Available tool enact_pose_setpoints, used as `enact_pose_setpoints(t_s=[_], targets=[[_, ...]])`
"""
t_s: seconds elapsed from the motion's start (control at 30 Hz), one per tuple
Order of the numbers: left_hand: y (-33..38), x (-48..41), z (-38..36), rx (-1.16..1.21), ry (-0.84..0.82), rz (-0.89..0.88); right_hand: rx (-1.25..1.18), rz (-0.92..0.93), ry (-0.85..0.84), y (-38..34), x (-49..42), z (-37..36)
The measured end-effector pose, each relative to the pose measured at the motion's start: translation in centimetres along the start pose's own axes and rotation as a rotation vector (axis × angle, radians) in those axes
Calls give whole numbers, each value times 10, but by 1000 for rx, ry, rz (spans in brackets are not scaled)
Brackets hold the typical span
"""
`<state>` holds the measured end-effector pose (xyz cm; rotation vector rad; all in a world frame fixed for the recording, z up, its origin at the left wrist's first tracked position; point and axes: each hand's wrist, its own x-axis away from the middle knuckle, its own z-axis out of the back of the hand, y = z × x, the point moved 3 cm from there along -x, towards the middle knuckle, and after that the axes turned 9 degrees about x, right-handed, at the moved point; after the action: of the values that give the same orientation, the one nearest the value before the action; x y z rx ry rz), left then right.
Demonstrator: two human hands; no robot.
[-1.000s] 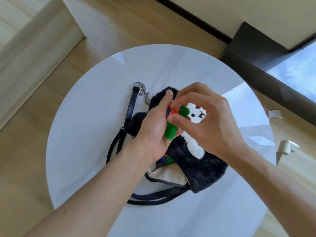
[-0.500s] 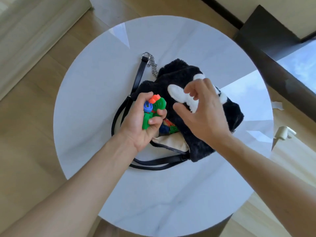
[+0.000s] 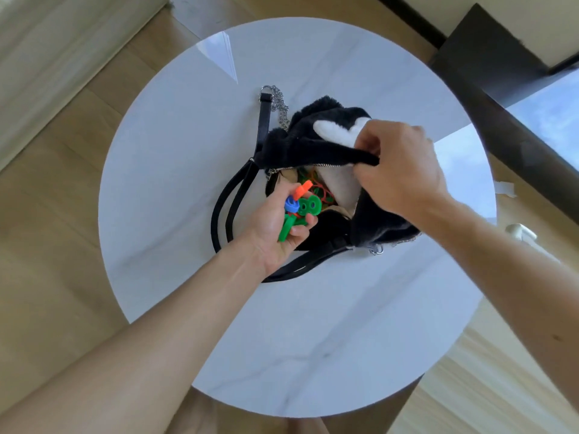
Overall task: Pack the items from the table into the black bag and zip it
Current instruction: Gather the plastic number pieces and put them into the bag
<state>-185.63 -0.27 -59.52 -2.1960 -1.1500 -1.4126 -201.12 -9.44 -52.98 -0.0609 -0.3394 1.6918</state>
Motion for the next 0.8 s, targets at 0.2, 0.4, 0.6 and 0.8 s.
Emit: enact_pose_setpoints(t_s=[0.2, 0.4, 0.6, 0.8], targets=[[-3, -10, -33, -21, 88, 27, -69, -31, -51, 7, -5, 12], [3, -13, -54, 25, 176, -47, -124, -85, -39, 12, -4, 15], [10, -8, -59, 132, 119, -123, -153, -95, -42, 14, -2, 19], [11, 7, -61, 129, -10, -144, -170, -92, -52, 15, 1, 19]])
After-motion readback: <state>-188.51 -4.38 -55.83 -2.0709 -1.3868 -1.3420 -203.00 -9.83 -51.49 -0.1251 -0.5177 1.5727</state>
